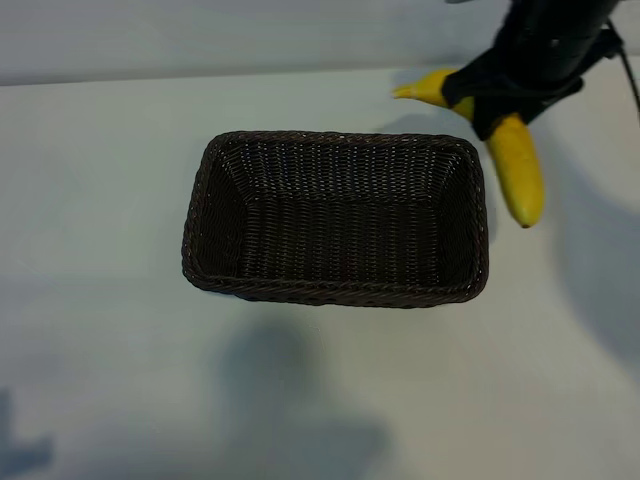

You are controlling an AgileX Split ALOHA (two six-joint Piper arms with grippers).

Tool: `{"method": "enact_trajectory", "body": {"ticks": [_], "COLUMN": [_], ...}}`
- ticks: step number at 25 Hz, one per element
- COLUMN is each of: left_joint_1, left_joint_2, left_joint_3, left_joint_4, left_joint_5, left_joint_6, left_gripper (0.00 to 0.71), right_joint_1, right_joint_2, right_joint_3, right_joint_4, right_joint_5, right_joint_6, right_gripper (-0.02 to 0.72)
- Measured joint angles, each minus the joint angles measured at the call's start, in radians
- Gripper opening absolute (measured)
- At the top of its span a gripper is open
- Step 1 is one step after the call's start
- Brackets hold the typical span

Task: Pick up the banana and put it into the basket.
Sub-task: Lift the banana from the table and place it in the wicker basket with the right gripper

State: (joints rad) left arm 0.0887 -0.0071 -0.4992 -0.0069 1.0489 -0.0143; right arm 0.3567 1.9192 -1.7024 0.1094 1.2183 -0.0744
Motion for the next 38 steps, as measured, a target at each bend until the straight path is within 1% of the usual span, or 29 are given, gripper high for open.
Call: {"method": "enact_trajectory", "body": {"ticks": [2,6,8,12,13,16,18,21,26,31,38], "left_joint_1": [0.0,0.0,0.0,0.0,0.0,0.0,0.0,0.0,0.0,0.0,0.0], "left_joint_2": [0.0,0.0,0.0,0.0,0.0,0.0,0.0,0.0,0.0,0.0,0.0], "left_joint_3": [0.0,0.0,0.0,0.0,0.0,0.0,0.0,0.0,0.0,0.0,0.0], "left_joint_4": [0.0,0.0,0.0,0.0,0.0,0.0,0.0,0.0,0.0,0.0,0.0], "left_joint_5": [0.0,0.0,0.0,0.0,0.0,0.0,0.0,0.0,0.0,0.0,0.0], "left_joint_6": [0.0,0.0,0.0,0.0,0.0,0.0,0.0,0.0,0.0,0.001,0.001], "left_gripper": [0.49,0.49,0.49,0.49,0.49,0.49,0.49,0.49,0.49,0.49,0.49], "right_joint_1": [0.037,0.118,0.161,0.244,0.262,0.308,0.331,0.35,0.351,0.351,0.351], "right_joint_2": [0.014,0.05,0.054,0.054,0.054,0.054,0.054,0.054,0.083,0.144,0.208], "right_joint_3": [0.0,0.0,0.0,0.0,0.0,0.0,0.0,0.0,0.0,0.0,0.0], "right_joint_4": [0.0,-0.006,-0.023,-0.078,-0.087,-0.109,-0.109,-0.104,-0.109,-0.116,-0.119], "right_joint_5": [0.001,0.001,-0.017,-0.1,-0.122,-0.182,-0.217,-0.253,-0.267,-0.301,-0.308], "right_joint_6": [-0.034,-0.165,-0.225,-0.313,-0.346,-0.457,-0.504,-0.518,-0.516,-0.516,-0.516], "right_gripper": [0.434,0.433,0.433,0.433,0.433,0.433,0.433,0.433,0.433,0.433,0.433]}}
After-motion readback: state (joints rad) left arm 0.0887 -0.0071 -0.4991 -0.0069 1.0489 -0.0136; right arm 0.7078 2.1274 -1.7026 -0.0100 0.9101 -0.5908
